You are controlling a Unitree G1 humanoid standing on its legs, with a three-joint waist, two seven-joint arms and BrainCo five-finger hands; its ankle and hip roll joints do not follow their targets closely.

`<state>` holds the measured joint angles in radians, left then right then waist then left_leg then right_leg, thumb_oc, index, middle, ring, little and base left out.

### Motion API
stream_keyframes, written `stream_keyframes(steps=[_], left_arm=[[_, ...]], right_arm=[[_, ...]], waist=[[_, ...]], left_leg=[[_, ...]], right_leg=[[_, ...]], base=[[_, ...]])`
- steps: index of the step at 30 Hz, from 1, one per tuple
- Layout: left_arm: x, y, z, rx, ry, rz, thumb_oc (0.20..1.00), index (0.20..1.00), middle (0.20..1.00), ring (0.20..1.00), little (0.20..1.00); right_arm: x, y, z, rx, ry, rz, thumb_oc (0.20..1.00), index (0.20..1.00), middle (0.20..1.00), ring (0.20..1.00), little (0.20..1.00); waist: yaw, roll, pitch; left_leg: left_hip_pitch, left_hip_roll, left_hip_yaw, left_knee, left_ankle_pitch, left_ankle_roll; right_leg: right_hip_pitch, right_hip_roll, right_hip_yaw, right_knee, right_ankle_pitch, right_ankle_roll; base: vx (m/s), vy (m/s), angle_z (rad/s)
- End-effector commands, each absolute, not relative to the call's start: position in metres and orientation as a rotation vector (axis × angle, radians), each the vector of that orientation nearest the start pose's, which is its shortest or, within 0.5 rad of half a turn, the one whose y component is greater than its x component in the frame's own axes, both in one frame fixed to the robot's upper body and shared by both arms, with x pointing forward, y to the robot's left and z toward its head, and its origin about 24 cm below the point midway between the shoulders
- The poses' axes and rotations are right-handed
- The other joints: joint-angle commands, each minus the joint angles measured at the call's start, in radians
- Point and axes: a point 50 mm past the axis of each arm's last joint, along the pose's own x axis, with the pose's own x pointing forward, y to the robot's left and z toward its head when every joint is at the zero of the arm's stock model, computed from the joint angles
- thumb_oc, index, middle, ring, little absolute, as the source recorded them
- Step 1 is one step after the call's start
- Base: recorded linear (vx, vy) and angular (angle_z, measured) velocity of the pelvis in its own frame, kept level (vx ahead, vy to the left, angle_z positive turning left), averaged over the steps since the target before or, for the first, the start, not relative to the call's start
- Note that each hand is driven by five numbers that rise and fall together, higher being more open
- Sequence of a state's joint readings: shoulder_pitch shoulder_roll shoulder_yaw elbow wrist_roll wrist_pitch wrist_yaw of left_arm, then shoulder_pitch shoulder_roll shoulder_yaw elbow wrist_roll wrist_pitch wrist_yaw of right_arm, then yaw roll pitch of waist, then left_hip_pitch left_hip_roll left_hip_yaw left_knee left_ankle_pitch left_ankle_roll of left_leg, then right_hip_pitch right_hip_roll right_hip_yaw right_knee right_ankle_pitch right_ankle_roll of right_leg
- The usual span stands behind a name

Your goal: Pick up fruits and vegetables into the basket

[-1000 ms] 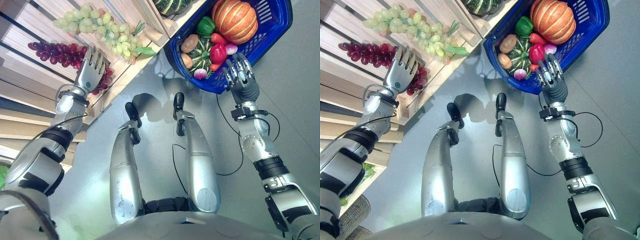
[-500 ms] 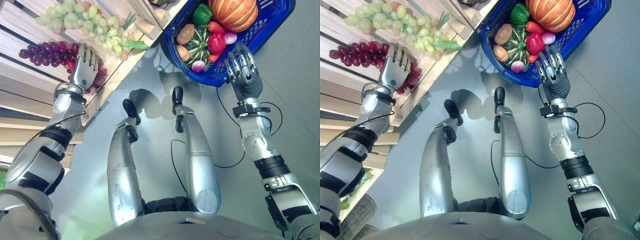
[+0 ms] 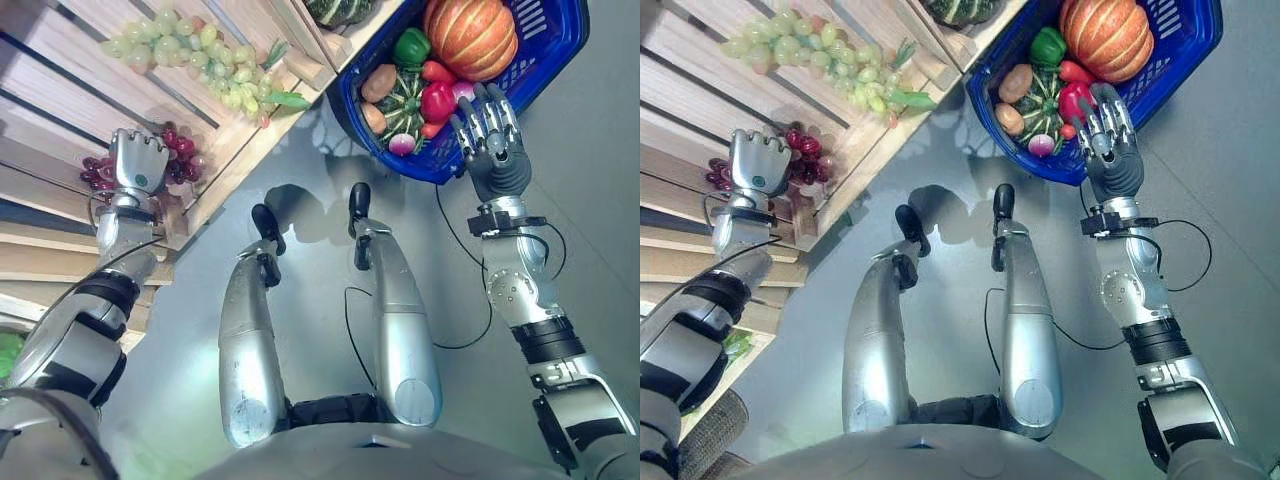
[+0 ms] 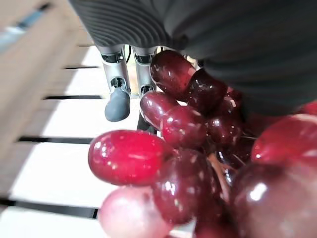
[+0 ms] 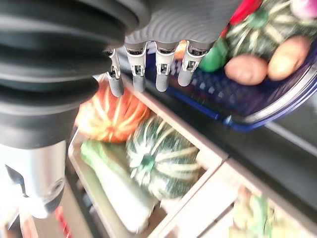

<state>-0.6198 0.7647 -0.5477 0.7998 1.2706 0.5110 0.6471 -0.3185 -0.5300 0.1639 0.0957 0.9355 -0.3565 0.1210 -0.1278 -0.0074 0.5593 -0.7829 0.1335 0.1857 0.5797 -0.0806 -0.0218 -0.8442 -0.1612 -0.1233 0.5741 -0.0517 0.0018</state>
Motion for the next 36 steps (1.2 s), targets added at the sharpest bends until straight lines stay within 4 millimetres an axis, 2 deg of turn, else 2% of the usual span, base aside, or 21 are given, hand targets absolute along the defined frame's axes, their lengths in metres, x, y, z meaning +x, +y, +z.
stream_keyframes(steps=[1, 3, 6, 9, 10, 11, 13, 14, 15, 16, 17, 21, 27, 28, 36], left_arm=[[0.316, 0.324, 0.144, 2.297, -0.299, 0.778, 0.2, 0.2, 0.2, 0.2, 0.2], [0.317, 0.321, 0.153, 2.139, -0.379, 0.793, 0.2, 0.2, 0.2, 0.2, 0.2], [0.32, 0.319, 0.159, 1.708, -0.376, 0.774, 0.2, 0.2, 0.2, 0.2, 0.2], [0.322, 0.311, 0.169, 1.428, -0.428, 0.732, 0.2, 0.2, 0.2, 0.2, 0.2], [0.325, 0.305, 0.175, 1.265, -0.456, 0.691, 0.2, 0.2, 0.2, 0.2, 0.2], [0.325, 0.302, 0.18, 1.188, -0.465, 0.679, 0.2, 0.2, 0.2, 0.2, 0.2], [0.328, 0.288, 0.191, 0.974, -0.515, 0.594, 0.2, 0.2, 0.2, 0.2, 0.2], [0.329, 0.282, 0.196, 0.909, -0.529, 0.565, 0.2, 0.2, 0.2, 0.2, 0.2], [0.329, 0.278, 0.198, 0.845, -0.546, 0.536, 0.2, 0.2, 0.2, 0.2, 0.2], [0.329, 0.277, 0.2, 0.828, -0.553, 0.533, 0.2, 0.2, 0.2, 0.2, 0.2], [0.33, 0.265, 0.206, 0.698, -0.58, 0.467, 0.2, 0.2, 0.2, 0.2, 0.2], [0.33, 0.245, 0.212, 0.505, -0.62, 0.357, 0.2, 0.2, 0.2, 0.2, 0.2], [0.328, 0.215, 0.219, 0.34, -0.664, 0.174, 0.2, 0.2, 0.2, 0.2, 0.2], [0.327, 0.208, 0.219, 0.301, -0.666, 0.134, 0.2, 0.2, 0.2, 0.2, 0.2], [0.32, 0.182, 0.231, 0.284, -0.756, 0.09, 0.2, 0.2, 0.2, 0.2, 0.2]], right_arm=[[0.28, -0.209, 0.175, 0.257, -0.631, 0.306, 1.0, 1.0, 1.0, 1.0, 1.0], [0.28, -0.205, 0.18, 0.192, -0.639, 0.326, 1.0, 1.0, 1.0, 1.0, 1.0], [0.28, -0.199, 0.187, 0.025, -0.642, 0.329, 1.0, 1.0, 1.0, 1.0, 1.0], [0.284, -0.193, 0.19, -0.07, -0.613, 0.305, 1.0, 1.0, 1.0, 1.0, 1.0], [0.286, -0.188, 0.196, -0.115, -0.621, 0.328, 1.0, 1.0, 1.0, 1.0, 1.0], [0.286, -0.183, 0.199, -0.137, -0.625, 0.353, 1.0, 1.0, 1.0, 1.0, 1.0], [0.287, -0.171, 0.206, -0.178, -0.637, 0.385, 1.0, 1.0, 1.0, 1.0, 1.0], [0.288, -0.167, 0.209, -0.189, -0.639, 0.396, 1.0, 1.0, 1.0, 1.0, 1.0], [0.288, -0.164, 0.212, -0.193, -0.644, 0.406, 1.0, 1.0, 1.0, 1.0, 1.0], [0.288, -0.162, 0.213, -0.193, -0.645, 0.409, 1.0, 1.0, 1.0, 1.0, 1.0], [0.289, -0.153, 0.219, -0.188, -0.654, 0.44, 1.0, 1.0, 1.0, 1.0, 1.0], [0.292, -0.138, 0.227, -0.155, -0.655, 0.482, 1.0, 1.0, 1.0, 1.0, 1.0], [0.292, -0.122, 0.236, -0.071, -0.635, 0.519, 1.0, 1.0, 1.0, 1.0, 1.0], [0.29, -0.116, 0.237, -0.014, -0.615, 0.569, 1.0, 1.0, 1.0, 1.0, 1.0], [0.283, -0.079, 0.238, 0.163, -0.525, 0.749, 1.0, 1.0, 1.0, 1.0, 1.0]], waist=[[0.014, 0.014, -0.039], [0.023, 0.012, -0.039], [0.037, 0.009, -0.039], [0.049, 0.006, -0.039], [0.056, 0.004, -0.039], [0.059, 0.002, -0.039], [0.069, -0.003, -0.039], [0.073, -0.006, -0.039], [0.076, -0.007, -0.04], [0.075, -0.007, -0.039], [0.083, -0.009, -0.039], [0.093, -0.012, -0.039], [0.099, -0.011, -0.056], [0.1, -0.01, -0.057], [0.114, -0.012, -0.071]], left_leg=[[0.071, -0.018, -0.014, -0.102, 0.038, -0.059], [0.103, -0.022, -0.013, -0.116, 0.041, -0.061], [0.145, -0.026, -0.014, -0.136, 0.048, -0.063], [0.18, -0.028, -0.016, -0.143, 0.048, -0.062], [0.202, -0.03, -0.017, -0.146, 0.045, -0.06], [0.199, -0.03, -0.011, -0.155, 0.07, -0.051], [0.225, -0.03, -0.013, -0.155, 0.065, -0.049], [0.235, -0.03, -0.013, -0.155, 0.063, -0.048], [0.252, -0.031, -0.023, -0.149, 0.038, -0.056], [0.243, -0.03, -0.014, -0.156, 0.063, -0.047], [0.263, -0.032, -0.015, -0.155, 0.058, -0.044], [0.301, -0.034, -0.014, -0.161, 0.054, -0.04], [0.356, -0.038, -0.01, -0.176, 0.05, -0.034], [0.366, -0.039, -0.01, -0.178, 0.048, -0.032], [0.414, -0.045, -0.013, -0.178, 0.039, -0.027]], right_leg=[[0.087, 0.001, -0.041, -0.03, -0.029, 0.067], [0.125, -0.002, -0.051, -0.044, -0.029, 0.068], [0.173, -0.005, -0.061, -0.058, -0.032, 0.07], [0.21, -0.005, -0.067, -0.063, -0.038, 0.069], [0.233, -0.004, -0.071, -0.066, -0.044, 0.068], [0.233, -0.006, -0.082, -0.078, -0.022, 0.057], [0.263, -0.005, -0.088, -0.079, -0.03, 0.056], [0.275, -0.004, -0.091, -0.079, -0.033, 0.056], [0.292, -0.001, -0.083, -0.072, -0.058, 0.065], [0.285, -0.003, -0.092, -0.081, -0.034, 0.055], [0.306, 0.0, -0.094, -0.079, -0.041, 0.053], [0.343, 0.004, -0.101, -0.079, -0.048, 0.049], [0.394, 0.003, -0.107, -0.086, -0.057, 0.046], [0.403, 0.003, -0.106, -0.088, -0.058, 0.044], [0.455, -0.004, -0.113, -0.095, -0.065, 0.037]], base=[[0.01, -0.043, 0.09], [0.01, -0.048, 0.12], [0.01, -0.051, 0.08], [0.02, -0.061, 0.05], [-0.06, -0.057, 0.03], [-0.06, -0.072, 0.03], [-0.02, -0.077, 0.06], [0.08, -0.074, 0.08], [0.0, -0.047, 0.06], [0.01, -0.055, 0.04], [-0.06, -0.04, 0.02], [0.02, -0.045, 0.04], [0.02, -0.014, 0.01], [0.0, 0.0, 0.0], [0.04, -0.016, 0.03]])
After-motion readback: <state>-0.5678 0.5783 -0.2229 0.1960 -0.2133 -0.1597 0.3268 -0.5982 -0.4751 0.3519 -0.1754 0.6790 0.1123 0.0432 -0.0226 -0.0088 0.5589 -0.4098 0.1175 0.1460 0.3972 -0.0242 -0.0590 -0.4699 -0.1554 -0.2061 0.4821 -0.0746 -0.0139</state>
